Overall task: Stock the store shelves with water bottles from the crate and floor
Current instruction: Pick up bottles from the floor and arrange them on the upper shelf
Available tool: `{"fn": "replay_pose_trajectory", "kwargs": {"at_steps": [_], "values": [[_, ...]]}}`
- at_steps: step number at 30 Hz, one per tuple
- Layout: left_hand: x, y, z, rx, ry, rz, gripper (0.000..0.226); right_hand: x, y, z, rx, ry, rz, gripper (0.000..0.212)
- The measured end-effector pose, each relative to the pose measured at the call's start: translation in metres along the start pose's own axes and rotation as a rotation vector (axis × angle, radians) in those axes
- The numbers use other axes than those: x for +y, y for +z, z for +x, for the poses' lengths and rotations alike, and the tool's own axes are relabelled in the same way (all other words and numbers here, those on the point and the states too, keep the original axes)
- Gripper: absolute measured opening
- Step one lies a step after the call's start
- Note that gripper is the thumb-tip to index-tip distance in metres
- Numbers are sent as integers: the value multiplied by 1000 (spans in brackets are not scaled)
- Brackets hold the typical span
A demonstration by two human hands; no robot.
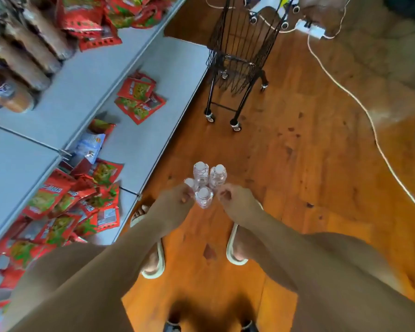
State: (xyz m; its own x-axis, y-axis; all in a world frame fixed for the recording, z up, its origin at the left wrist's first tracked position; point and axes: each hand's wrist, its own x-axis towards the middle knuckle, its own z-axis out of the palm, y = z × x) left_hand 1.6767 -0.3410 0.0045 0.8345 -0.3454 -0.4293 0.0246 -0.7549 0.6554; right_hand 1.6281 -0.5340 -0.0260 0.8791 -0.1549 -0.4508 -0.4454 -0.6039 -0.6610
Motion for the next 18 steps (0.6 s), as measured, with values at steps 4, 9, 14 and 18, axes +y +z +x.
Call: {"fn": "replay_pose_trajectory", "kwargs": {"at_steps": [4, 9, 14, 18], "values": [[-49, 24, 13, -97, -127, 167, 20, 25, 42, 44, -115, 35, -193, 38], [-56, 25, 33, -174, -100, 250, 25, 33, 84, 103, -144, -83, -434, 58], [-50, 29, 42, -128, -109, 169, 20, 42, 102, 130, -172, -117, -704, 45], [-47, 30, 42, -139, -127, 174, 22, 43, 94, 115, -79, -155, -636, 34]]}}
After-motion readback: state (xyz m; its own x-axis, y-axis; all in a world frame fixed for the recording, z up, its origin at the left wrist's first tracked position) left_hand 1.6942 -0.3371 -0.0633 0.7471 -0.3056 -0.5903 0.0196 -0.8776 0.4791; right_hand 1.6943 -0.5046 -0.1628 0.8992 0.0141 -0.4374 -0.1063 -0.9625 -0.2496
